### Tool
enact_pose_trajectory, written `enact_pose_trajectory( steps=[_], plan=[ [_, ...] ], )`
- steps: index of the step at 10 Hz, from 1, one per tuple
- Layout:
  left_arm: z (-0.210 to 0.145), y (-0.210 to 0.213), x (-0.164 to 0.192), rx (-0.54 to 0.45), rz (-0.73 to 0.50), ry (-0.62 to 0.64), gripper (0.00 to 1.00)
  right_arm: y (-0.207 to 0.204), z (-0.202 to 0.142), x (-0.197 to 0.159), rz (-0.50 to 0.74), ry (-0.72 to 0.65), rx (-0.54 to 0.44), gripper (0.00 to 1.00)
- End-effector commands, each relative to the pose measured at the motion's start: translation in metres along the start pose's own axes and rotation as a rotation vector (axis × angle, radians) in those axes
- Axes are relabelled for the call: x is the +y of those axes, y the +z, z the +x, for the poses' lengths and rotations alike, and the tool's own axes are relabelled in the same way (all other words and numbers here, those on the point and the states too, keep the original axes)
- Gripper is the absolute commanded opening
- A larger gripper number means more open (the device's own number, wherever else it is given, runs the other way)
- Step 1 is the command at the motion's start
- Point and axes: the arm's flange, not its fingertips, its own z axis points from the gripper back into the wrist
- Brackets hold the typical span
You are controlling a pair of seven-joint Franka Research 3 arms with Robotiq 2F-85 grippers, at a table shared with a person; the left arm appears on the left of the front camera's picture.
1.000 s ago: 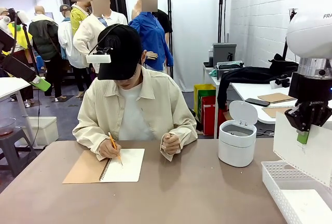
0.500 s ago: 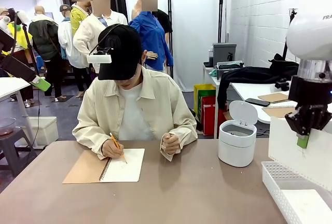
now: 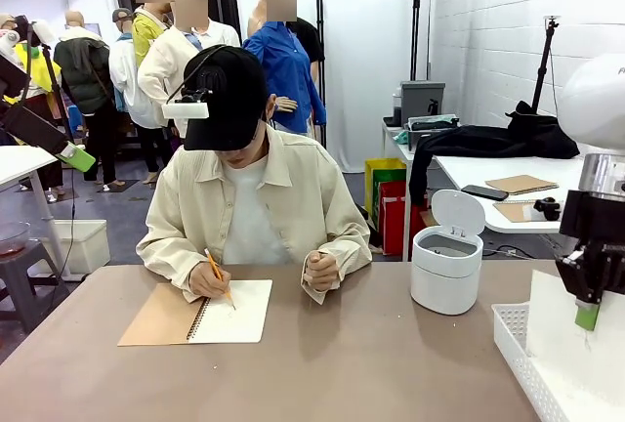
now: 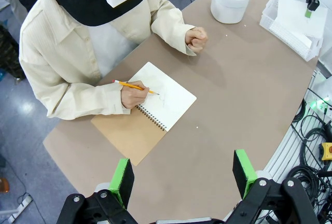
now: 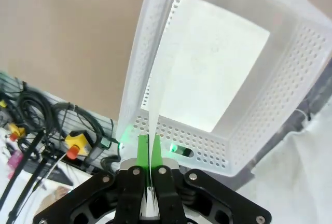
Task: Sort the paper based on its condition.
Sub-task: If a person hands you a paper, place it in the Organizing basket , and if it's crumpled, put it in the Trash can.
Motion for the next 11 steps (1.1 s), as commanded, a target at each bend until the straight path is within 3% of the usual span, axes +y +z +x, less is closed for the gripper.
enact_pose_trajectory(
  steps=[1,7,11],
  plan=[
    [0.000,0.001,0.000,-0.005,0.001,0.001,1.00,-0.016,-0.005,-0.001,0.032,-0.010,-0.052,0.00],
    [0.000,0.001,0.000,-0.005,0.001,0.001,1.00,-0.074,-0.015,-0.015,0.062,-0.106,-0.148,0.00],
    [0.000,0.001,0.000,-0.005,0.001,0.001,1.00,-0.074,-0.019,-0.024,0.036,-0.137,-0.132,0.00]
  ],
)
